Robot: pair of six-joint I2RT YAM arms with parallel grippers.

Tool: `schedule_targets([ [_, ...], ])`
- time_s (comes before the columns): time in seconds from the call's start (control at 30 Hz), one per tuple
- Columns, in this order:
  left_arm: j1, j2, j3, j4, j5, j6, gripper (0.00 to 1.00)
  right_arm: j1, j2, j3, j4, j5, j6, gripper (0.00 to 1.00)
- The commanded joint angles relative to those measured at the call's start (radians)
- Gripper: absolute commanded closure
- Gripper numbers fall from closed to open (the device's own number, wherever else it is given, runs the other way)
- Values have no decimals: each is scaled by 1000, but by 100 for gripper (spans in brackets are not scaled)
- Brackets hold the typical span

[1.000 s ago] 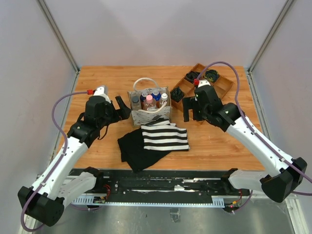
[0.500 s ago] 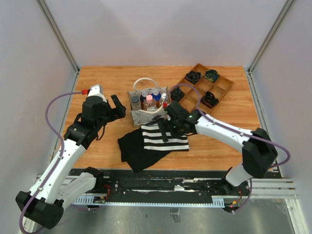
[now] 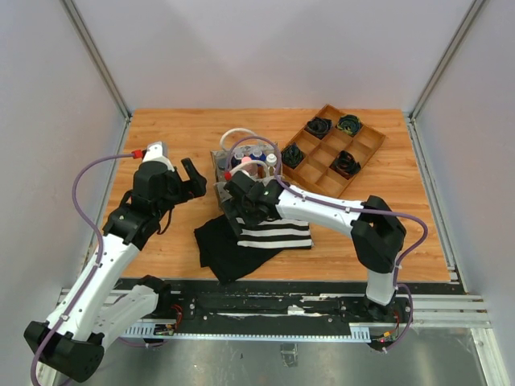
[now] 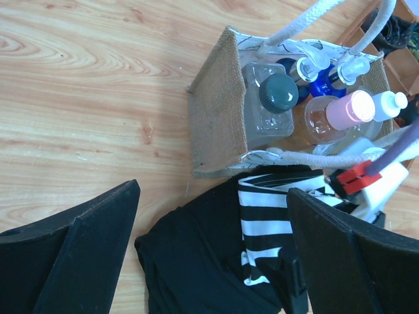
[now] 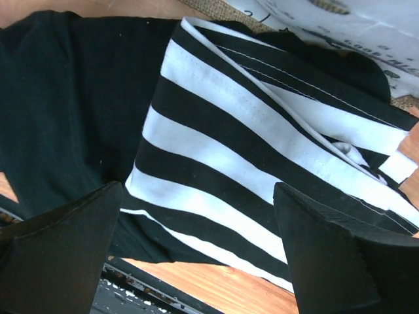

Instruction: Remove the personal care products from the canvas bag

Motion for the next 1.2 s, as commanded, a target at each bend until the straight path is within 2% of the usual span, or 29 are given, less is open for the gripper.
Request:
schedule_targets([
  [0.0,1,-19,-11,0,-12,10,0,31,32,33,-26,38,-13,1],
  [0.17,0,-26,-25,8,14,5,0,10,-5,-56,-3,79,22,2],
  [0.33,1,-34,-46,22,28,-1,0,-31,-6,-137,80,-33,23,2],
  [0.43,0,-39,-37,19,20,1,0,8,57,-82,51,-43,14,1],
  [0.6,1,-66,-2,5,-19,5,0,105,205,103,-34,-48,-12,2],
  [0.73,1,-82,1,-12,-22,-10,1,137,329,244,-43,-104,-37,2],
  [0.83,0,-107,8,-31,-56,-15,1,139,353,317,-39,-105,-70,2],
  [0.97,0,-130,28,-53,-79,-12,1,140,204,235,-5,-36,-104,2],
  [1.17,0,-125,-13,-51,-6,-30,5,166,-250,-43,-62,158,-86,2],
])
